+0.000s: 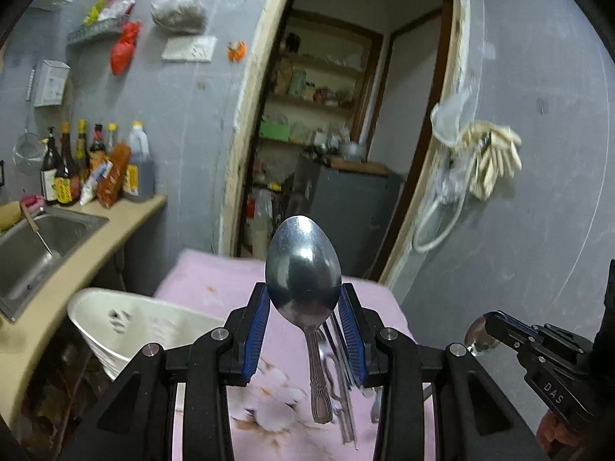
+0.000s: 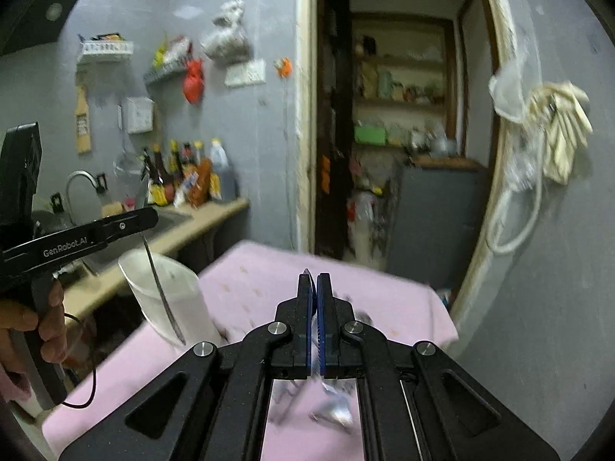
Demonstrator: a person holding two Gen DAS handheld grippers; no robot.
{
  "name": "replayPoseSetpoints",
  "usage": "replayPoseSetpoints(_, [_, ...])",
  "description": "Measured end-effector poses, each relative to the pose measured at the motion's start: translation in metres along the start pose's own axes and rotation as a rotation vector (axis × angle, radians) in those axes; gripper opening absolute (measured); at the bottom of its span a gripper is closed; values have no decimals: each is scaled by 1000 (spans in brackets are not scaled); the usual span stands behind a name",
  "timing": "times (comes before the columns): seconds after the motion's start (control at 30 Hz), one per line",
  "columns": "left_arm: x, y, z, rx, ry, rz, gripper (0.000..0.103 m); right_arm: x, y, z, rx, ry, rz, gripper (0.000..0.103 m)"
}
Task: Organize utensils
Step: 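Grasp the ornate spoon with the left tool and lift it while the right tool closes beside the scoop, then lower the spoon into the white caddy and open the left tool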
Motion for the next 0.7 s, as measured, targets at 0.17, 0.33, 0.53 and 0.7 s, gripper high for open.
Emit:
replayPoseSetpoints(0.17, [33,-36,-42,-1,-29,55,35,-2,-44,-58,38,-31,83,3])
replayPoseSetpoints(0.33, [55,-66,-102,-2,-86,114,35,-17,-66,-112,98,-14,120,3])
replayPoseSetpoints(0.53, [49,-78,-155,-17,-149,146,35,-45,-60,-162,212,16,101,3])
replayPoseSetpoints(0.7, [30,-66,-181,-15,-167,124,35,-61,-44,-188,263,27,71,3])
Point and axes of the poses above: each gripper's, at about its wrist camera, not at the fingertips, and x roughly against the way its jaws point, z to its right, y to its underside, the point moved 10 cm from there along -x, roughly the way its jaws point, and after that the axes turned 10 degrees about y, right-handed, at the moved point
